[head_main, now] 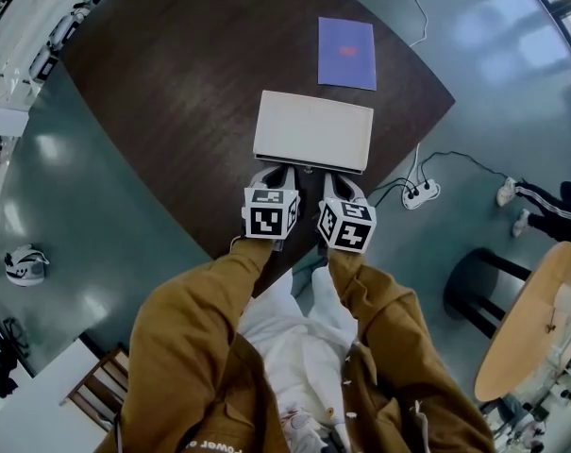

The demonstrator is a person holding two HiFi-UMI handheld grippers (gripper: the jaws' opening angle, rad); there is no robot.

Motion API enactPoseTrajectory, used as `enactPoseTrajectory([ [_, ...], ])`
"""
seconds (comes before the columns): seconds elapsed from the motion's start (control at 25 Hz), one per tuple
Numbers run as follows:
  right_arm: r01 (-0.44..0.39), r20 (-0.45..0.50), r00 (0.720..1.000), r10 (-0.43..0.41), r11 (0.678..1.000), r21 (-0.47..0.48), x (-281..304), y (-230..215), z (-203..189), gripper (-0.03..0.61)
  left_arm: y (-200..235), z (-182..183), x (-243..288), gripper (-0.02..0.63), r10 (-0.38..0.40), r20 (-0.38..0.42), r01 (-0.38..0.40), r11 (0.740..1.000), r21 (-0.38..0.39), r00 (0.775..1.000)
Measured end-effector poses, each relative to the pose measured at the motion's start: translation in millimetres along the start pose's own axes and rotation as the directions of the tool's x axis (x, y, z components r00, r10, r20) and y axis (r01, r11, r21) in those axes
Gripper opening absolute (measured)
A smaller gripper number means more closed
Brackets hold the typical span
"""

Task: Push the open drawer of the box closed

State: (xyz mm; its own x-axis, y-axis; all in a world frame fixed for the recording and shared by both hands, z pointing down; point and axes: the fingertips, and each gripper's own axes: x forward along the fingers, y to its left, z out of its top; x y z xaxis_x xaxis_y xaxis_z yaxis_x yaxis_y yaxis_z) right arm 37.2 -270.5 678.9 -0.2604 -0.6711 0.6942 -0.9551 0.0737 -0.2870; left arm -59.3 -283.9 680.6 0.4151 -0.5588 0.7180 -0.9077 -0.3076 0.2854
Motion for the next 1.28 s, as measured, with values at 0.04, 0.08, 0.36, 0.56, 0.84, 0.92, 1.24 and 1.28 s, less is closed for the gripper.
enactPoseTrajectory([
  [0.04,0.000,0.001,1.000,0.000,1.000,0.000,1,0,2,0.005,0,2,1,0.006,-0.001,0.001,0.001,1.000,0.000,1.000],
  [0.08,0.001,0.001,1.000,-0.001,1.000,0.000,2,-1,4,0.005,1,4,2,0.006,-0.002,0.002,0.002,1.000,0.000,1.000],
  [0.36,0.001,0.004,1.000,-0.001,1.000,-0.004,7,0,7,0.005,4,8,7,0.006,-0.003,0.007,0.003,1.000,0.002,1.000],
  [0.56,0.002,0.001,1.000,-0.002,1.000,-0.007,8,-3,6,0.005,2,7,8,0.006,-0.004,0.007,0.004,1.000,-0.005,1.000],
  [0.84,-0.001,-0.003,1.000,0.001,1.000,-0.016,8,-2,5,0.005,2,2,8,0.006,-0.006,-0.008,0.006,1.000,-0.012,1.000],
  [0.92,-0.004,-0.004,1.000,0.004,1.000,-0.015,6,-3,3,0.005,-2,-2,6,0.006,-0.005,-0.011,0.005,1.000,-0.009,1.000],
  [1.24,-0.025,0.018,0.999,0.026,0.999,-0.040,-15,-5,7,0.005,-19,-6,-13,0.006,0.005,0.006,-0.005,1.000,0.004,1.000],
  [1.28,-0.033,0.024,0.999,0.034,0.998,-0.044,-19,-4,8,0.005,-24,-6,-17,0.006,0.002,0.010,-0.002,1.000,0.000,1.000],
])
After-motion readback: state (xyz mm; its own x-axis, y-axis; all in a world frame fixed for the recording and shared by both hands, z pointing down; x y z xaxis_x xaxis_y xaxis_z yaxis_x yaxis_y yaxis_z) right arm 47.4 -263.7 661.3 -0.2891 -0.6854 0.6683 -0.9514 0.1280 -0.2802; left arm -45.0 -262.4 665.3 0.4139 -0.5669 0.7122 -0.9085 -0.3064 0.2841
